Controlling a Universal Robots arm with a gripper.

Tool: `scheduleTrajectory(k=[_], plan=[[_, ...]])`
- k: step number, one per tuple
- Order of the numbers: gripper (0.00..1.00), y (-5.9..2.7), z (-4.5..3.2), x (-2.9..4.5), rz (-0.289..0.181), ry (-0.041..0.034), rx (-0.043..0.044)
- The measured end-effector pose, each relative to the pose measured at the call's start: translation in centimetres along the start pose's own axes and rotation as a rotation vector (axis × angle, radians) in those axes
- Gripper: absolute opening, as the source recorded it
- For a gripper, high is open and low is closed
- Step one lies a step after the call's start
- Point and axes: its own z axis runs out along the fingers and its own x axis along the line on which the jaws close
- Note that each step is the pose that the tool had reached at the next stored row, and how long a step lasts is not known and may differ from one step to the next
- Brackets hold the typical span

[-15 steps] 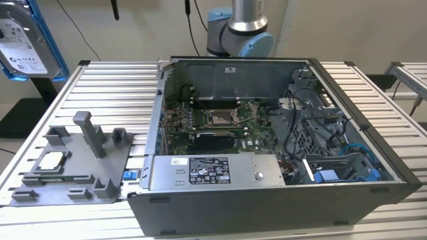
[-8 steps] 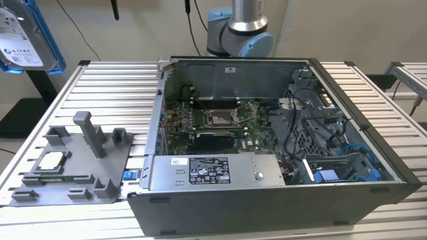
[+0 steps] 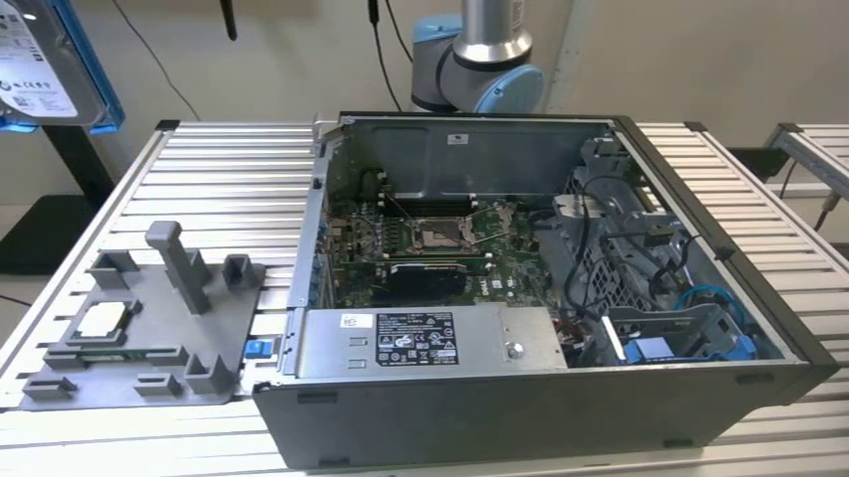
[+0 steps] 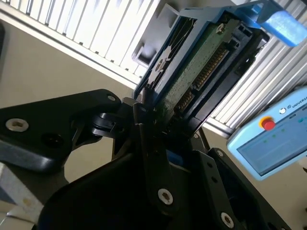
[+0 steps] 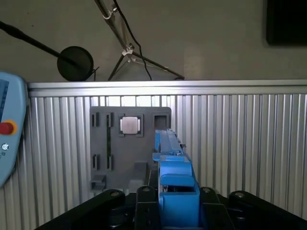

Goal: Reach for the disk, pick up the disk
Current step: 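Pick up the disk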

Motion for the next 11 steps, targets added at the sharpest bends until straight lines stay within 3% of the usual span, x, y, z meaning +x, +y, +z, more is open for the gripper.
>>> scheduleTrajectory(k=[11], plan=[[0.0,-0.02,-1.68,-0.04,0.0,0.0001,-0.0001]])
